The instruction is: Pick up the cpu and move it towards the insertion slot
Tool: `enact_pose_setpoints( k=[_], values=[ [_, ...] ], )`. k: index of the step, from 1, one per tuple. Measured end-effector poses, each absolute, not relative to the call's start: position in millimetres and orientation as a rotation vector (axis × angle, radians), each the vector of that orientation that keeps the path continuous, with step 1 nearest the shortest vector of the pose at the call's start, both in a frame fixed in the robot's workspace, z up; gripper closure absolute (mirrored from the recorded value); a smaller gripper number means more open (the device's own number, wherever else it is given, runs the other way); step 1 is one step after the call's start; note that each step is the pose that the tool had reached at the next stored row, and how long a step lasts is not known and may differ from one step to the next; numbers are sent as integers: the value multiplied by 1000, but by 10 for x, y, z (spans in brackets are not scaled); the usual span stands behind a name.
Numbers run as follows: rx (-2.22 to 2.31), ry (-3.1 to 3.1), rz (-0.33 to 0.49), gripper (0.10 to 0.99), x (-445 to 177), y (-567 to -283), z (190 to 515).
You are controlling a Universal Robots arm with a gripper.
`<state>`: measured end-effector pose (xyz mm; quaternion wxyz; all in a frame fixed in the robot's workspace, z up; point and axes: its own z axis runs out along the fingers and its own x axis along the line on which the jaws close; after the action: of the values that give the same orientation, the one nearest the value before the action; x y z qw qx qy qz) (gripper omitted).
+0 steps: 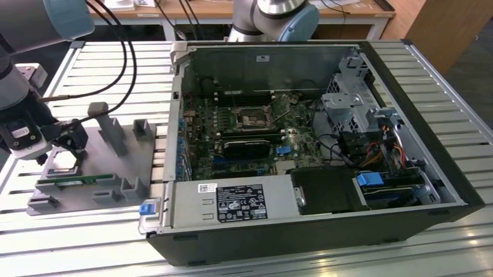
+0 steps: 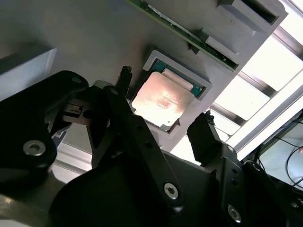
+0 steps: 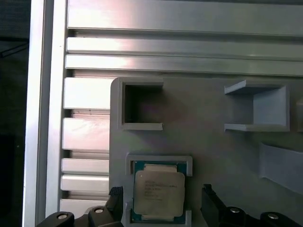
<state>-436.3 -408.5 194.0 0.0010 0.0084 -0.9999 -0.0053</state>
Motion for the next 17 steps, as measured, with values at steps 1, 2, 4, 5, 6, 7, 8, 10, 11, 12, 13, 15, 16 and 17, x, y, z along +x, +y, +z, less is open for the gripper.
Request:
enact_pose_setpoints(
  k=[1,2,4,5,6,7,8,10,11,12,13,15,16,17],
  values=[
    [26,-3139,-17,333,-4368,-4085,1931],
    [26,-3139,-17,333,-4370,-4084,1920],
    [23,-3139,-17,333,-4373,-4083,1901],
    [22,-3139,-17,333,-4374,-4083,1893],
    [21,-3139,-17,333,-4374,-4083,1886],
    [21,-3139,-17,333,-4374,-4083,1880],
    [21,-3139,-17,349,-4374,-4083,1876],
    [21,-3139,-17,416,-4374,-4082,1870],
    [21,-3139,-17,416,-4374,-4083,1867],
    [21,-3139,-17,416,-4374,-4083,1864],
    [21,-3139,-17,416,-4374,-4083,1861],
    [21,-3139,-17,416,-4374,-4083,1855],
    [21,-3139,-17,416,-4374,-4083,1852],
    [21,-3139,-17,416,-4374,-4083,1850]
  ],
)
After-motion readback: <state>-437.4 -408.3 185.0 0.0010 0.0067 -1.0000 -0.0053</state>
